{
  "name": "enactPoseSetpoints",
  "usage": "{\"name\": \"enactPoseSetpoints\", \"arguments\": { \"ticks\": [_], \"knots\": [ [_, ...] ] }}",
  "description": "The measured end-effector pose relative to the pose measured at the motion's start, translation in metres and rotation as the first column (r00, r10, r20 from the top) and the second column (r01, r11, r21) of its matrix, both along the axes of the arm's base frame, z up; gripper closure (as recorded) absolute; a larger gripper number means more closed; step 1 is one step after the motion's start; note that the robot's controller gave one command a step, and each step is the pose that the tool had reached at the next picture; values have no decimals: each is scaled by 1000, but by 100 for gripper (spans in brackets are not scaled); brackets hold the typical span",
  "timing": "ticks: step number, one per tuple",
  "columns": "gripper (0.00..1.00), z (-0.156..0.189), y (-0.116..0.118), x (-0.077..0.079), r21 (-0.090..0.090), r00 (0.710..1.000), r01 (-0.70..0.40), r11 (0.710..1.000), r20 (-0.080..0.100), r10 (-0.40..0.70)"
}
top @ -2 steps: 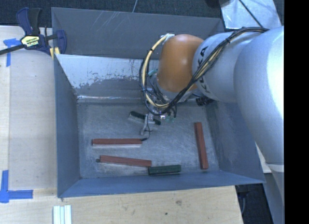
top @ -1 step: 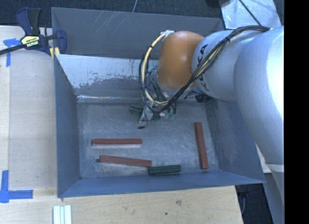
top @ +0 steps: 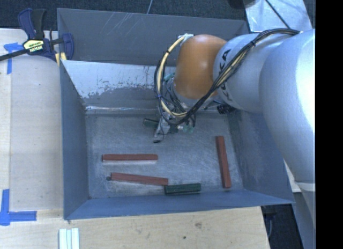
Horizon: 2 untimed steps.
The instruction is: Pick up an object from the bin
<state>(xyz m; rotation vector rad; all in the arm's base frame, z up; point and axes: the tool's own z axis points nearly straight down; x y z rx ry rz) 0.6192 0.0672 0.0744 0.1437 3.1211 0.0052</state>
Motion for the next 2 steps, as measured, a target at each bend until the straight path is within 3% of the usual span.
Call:
{"name": "enactPoseSetpoints", "arguments": {
  "ticks": [1,2],
  "knots": [
    [100,18,0,-1,-1,1000,0,1000,-14,0],
    [100,27,0,1,-1,1000,0,1000,-13,0]
  ]
}}
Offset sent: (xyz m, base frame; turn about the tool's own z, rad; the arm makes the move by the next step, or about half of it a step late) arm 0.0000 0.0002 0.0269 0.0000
